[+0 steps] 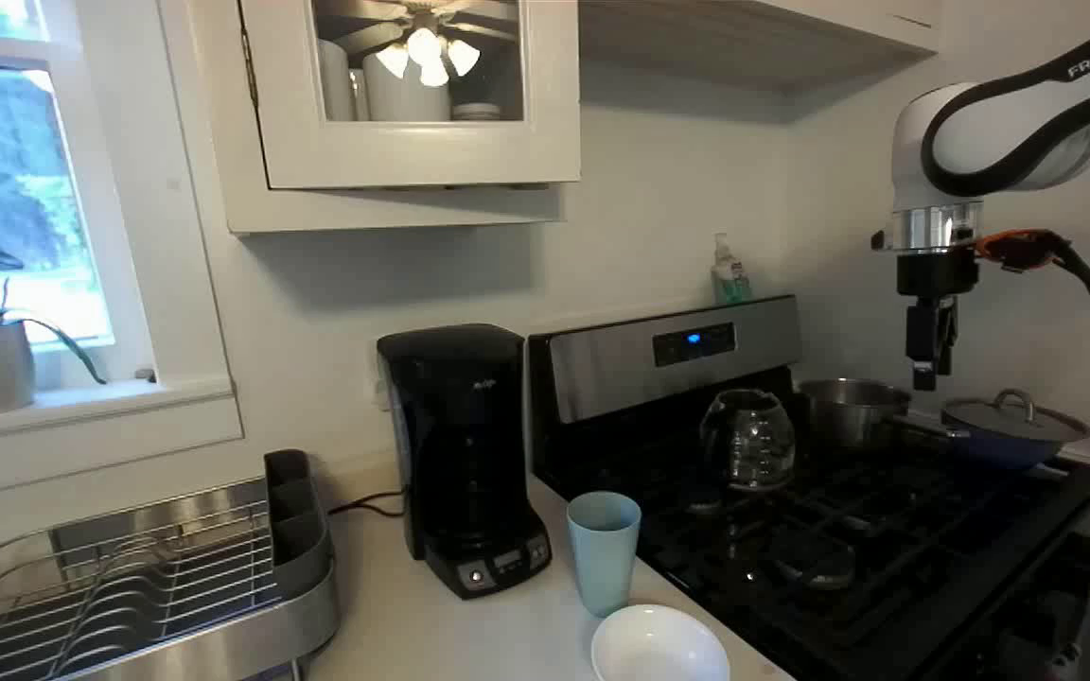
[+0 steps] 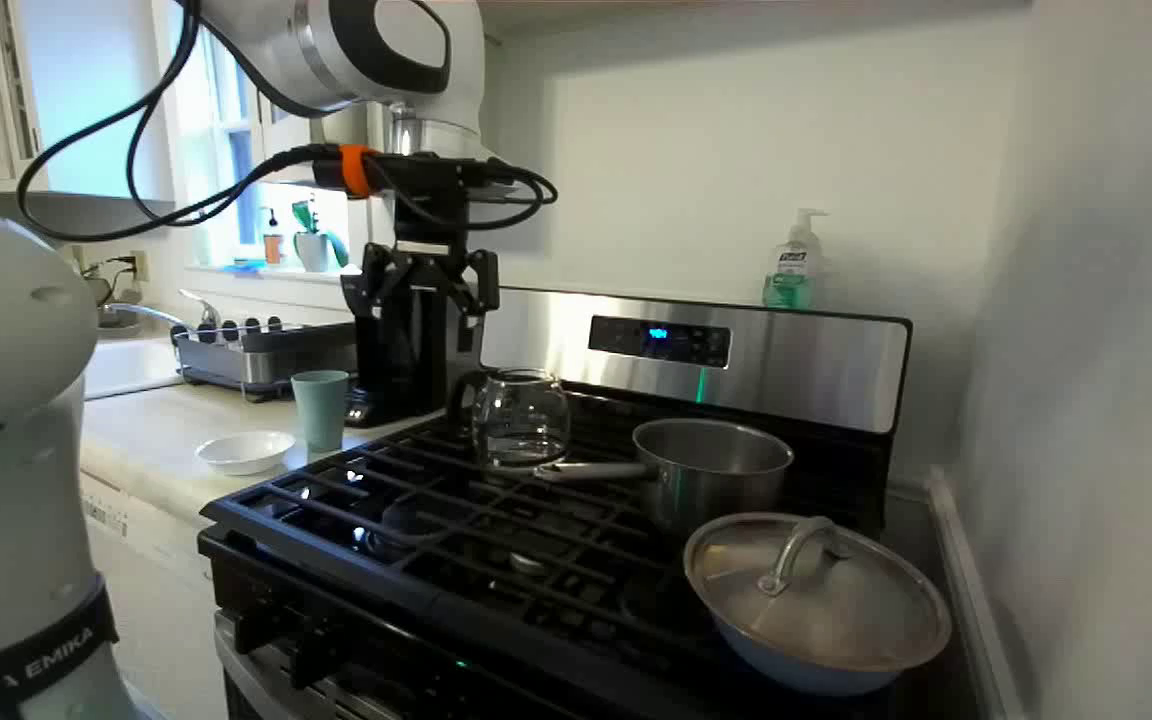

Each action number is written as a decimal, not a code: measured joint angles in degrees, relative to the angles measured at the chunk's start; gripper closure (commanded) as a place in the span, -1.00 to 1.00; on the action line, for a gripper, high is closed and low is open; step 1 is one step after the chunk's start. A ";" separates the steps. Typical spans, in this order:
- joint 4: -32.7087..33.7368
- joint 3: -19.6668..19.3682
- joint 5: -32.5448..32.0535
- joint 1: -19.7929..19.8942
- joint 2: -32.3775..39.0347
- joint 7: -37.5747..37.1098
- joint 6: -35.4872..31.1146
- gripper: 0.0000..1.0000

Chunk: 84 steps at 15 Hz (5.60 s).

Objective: Pick up the clear coffee jar and put it in the middle of the hob

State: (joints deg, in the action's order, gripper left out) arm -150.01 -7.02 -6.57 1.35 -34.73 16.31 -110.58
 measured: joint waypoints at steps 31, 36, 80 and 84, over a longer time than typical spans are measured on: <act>21.45 -14.11 22.53 -24.31 29.64 61.23 -16.32 -1.00; 21.04 -5.50 22.59 -16.00 30.06 61.93 -17.25 -1.00; 17.56 10.39 30.22 -2.41 42.89 85.17 -42.31 1.00; 17.98 10.54 30.09 -2.15 42.92 84.80 -42.26 0.98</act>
State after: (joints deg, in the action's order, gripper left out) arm -132.02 3.52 23.52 -0.81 8.19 101.11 -152.84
